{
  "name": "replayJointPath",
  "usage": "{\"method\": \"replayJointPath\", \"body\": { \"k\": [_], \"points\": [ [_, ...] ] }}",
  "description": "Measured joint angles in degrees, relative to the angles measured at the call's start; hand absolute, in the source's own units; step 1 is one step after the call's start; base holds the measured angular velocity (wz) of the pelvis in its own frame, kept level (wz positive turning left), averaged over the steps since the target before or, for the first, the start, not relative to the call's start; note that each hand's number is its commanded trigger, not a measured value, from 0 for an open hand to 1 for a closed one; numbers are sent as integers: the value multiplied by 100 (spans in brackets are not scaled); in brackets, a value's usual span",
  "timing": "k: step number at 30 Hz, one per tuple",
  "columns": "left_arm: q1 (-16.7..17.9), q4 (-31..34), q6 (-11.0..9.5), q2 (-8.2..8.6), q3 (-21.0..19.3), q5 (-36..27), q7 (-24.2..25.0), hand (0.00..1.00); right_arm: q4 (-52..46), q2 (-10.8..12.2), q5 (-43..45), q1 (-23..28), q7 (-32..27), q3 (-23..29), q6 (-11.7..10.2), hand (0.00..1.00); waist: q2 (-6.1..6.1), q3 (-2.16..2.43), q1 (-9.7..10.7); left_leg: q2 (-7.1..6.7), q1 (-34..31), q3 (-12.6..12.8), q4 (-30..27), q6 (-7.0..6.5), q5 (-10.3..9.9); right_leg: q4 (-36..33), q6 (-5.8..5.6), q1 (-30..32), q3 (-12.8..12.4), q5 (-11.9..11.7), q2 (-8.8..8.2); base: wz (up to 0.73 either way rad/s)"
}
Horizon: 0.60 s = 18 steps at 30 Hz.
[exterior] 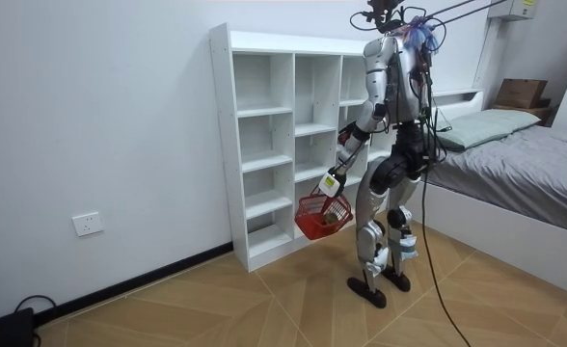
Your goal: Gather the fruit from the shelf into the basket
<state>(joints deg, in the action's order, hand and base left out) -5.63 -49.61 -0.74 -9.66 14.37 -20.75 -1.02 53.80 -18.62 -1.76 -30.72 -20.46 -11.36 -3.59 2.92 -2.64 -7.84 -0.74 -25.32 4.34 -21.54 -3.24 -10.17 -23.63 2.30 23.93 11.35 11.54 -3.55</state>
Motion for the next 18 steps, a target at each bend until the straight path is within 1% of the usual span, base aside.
{"method": "replayJointPath", "body": {
  "k": [3, 13, 14, 15, 16, 17, 18],
  "points": [
    [-1, 15, 0, 2, 58, 2, 21, 100, 4, 0, 4, 2, 5, -47, 0, 0, 0, 0, -5, 0, 1, -1, -2, 0, 0, -2, 0, 0, 0, 0, 0, 0],
    [0, 16, 0, 1, 64, 1, 52, 100, 9, -1, 3, 5, 9, -89, 0, 0, 0, 0, 1, 0, 0, -1, -5, 1, 1, -5, 0, -1, 2, 0, -1, 0],
    [0, 16, 0, 1, 65, 1, 54, 100, 9, -1, 3, 5, 9, -89, 0, 32, 0, 0, 1, 0, 0, -1, -6, 1, 0, -5, 0, -1, 3, 0, -2, 0],
    [0, 16, 0, 1, 65, 1, 54, 100, 9, -1, 3, 5, 9, -89, 0, 60, 0, 0, 1, 0, -1, -1, -8, 1, 1, -6, 0, -1, 3, 0, -3, 0],
    [0, 16, 0, 1, 65, 1, 55, 100, 9, -1, 3, 5, 9, -89, 0, 93, 0, 0, 1, 0, -1, -1, -8, 1, 1, -6, 0, -1, 3, 0, -3, 0],
    [1, 16, 0, 1, 66, 1, 55, 100, 9, -1, 2, 5, 9, -89, 0, 100, 0, 0, 1, 0, -2, -1, -10, 1, 1, -8, 0, -1, 4, 0, -4, 0],
    [1, 16, 0, 1, 66, 1, 55, 100, 9, -1, 4, 5, 9, -89, 0, 100, 0, 0, 0, 0, -1, -1, -10, 1, 1, -9, 0, -1, 3, 0, -4, 0]
  ]
}}
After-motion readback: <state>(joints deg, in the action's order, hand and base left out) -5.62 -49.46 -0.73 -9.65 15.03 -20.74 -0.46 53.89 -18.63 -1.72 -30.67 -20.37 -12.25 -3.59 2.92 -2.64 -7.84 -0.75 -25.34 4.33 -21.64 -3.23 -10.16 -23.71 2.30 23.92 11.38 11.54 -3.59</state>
